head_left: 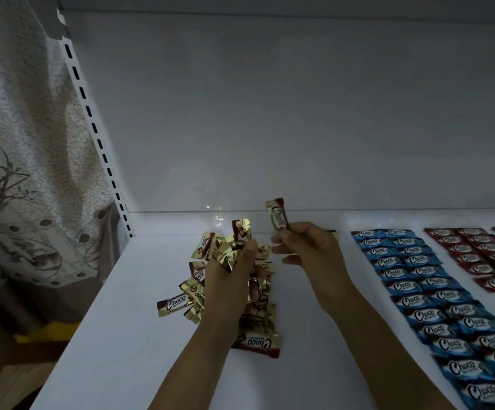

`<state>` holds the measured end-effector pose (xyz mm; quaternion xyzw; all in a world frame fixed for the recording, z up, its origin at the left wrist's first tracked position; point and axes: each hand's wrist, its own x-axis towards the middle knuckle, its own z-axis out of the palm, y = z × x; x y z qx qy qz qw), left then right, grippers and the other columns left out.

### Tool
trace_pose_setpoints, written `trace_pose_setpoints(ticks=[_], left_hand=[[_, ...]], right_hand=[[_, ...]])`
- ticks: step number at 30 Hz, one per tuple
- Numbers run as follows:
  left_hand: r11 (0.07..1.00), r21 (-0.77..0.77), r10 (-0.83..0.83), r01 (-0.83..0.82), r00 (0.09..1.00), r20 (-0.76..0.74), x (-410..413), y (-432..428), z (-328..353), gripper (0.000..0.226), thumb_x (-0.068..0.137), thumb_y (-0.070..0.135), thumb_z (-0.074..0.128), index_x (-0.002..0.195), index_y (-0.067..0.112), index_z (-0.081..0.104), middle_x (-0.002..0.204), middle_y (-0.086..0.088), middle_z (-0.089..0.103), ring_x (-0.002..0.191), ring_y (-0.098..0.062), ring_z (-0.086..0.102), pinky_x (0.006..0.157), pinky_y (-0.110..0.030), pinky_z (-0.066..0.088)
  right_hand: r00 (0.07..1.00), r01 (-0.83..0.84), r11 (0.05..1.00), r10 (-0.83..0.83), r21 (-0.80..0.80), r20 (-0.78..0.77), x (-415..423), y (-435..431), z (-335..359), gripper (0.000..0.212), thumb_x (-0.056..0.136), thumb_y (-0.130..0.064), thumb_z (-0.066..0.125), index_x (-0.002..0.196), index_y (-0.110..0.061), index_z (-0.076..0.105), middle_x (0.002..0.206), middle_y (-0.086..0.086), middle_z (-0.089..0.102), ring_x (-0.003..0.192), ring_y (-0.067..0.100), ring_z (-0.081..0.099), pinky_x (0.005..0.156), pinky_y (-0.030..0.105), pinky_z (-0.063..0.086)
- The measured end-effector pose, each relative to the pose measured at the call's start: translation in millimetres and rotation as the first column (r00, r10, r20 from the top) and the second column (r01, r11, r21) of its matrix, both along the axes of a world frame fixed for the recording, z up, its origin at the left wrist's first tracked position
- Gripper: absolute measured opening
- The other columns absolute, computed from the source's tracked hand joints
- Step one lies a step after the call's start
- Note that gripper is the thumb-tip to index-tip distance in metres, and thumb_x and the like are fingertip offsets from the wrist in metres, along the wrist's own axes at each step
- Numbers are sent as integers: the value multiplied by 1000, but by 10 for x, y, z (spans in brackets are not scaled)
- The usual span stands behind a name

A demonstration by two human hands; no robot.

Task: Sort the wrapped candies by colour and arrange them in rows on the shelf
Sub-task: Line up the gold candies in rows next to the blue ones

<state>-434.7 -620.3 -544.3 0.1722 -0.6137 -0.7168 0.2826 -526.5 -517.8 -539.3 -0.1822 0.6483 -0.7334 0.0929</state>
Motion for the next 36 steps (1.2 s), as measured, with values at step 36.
trace_pose_setpoints(ticks=[36], left_hand=[[993, -78, 95, -88, 991, 90, -19, -7, -38, 27, 90, 29, 62, 72, 10, 62, 52, -1, 62, 40, -10, 49, 38, -18, 39]], right_hand=[[765, 451, 516, 196, 728, -613, -364, 161, -431, 22, 100, -16, 36, 99, -17, 59, 101, -3, 59, 98, 19, 50, 81, 28, 25]])
